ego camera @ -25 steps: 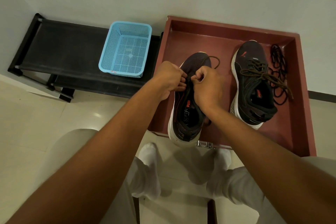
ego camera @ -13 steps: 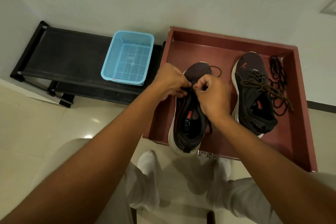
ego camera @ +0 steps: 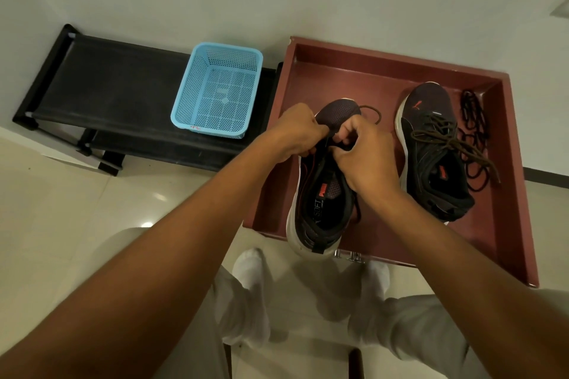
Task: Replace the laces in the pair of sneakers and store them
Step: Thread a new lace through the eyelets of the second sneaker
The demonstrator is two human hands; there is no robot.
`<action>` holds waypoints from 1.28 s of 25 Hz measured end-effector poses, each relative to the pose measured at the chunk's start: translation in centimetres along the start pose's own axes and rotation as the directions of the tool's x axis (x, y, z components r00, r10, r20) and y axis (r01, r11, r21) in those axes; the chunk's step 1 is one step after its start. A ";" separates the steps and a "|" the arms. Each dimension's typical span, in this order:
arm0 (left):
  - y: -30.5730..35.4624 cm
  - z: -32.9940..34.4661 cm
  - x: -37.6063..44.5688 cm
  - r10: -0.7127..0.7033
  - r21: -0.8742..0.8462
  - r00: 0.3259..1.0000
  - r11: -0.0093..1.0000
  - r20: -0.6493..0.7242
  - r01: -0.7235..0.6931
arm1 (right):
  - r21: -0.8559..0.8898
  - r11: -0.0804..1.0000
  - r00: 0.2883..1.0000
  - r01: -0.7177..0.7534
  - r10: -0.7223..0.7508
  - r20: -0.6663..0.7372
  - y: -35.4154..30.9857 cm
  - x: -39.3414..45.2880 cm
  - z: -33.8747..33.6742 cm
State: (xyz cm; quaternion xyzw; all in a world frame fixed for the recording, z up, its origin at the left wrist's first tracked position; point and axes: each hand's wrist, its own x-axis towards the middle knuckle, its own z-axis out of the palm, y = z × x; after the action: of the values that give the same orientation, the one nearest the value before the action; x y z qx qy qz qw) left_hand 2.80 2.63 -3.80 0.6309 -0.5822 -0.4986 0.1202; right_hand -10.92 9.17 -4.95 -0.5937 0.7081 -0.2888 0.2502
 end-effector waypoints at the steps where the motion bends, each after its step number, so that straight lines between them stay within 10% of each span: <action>1: 0.0 0.0 0.0 0.001 -0.019 1.000 1.000 -0.004 -0.001 | -0.006 1.000 1.000 0.004 -0.004 0.001 -0.1 0.0 0.0; 10: 0.5 -4.8 0.7 -0.083 -0.269 0.941 0.963 -0.329 -0.009 | 0.004 0.999 0.999 0.033 -0.033 -0.014 0.2 -0.3 -0.4; 15: 0.2 -4.1 -0.2 0.220 0.277 0.866 0.956 -0.449 -0.099 | -0.060 0.996 0.998 0.069 -0.068 0.011 -0.3 -0.2 -1.1; 18: 0.5 -1.9 -0.9 0.468 0.611 0.864 0.743 -0.183 -0.273 | -0.187 0.981 0.998 0.060 -0.058 0.020 -0.7 -0.4 -1.8; 26: 0.4 -0.5 -0.3 0.493 0.650 0.867 0.683 -0.072 -0.334 | -0.199 0.980 0.999 0.017 -0.009 0.041 -0.4 -0.3 -2.4; 32: -0.1 -5.7 0.1 0.357 0.528 0.838 0.844 -0.413 -0.100 | -0.170 0.985 0.999 -0.024 0.032 0.043 -0.3 -0.5 -3.2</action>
State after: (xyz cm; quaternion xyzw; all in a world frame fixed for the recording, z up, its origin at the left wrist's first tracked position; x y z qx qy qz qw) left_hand 7.19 0.17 -1.23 0.6700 -0.7107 -0.1384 0.1639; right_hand -12.90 9.97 -2.44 -0.6093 0.7325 -0.2105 0.2188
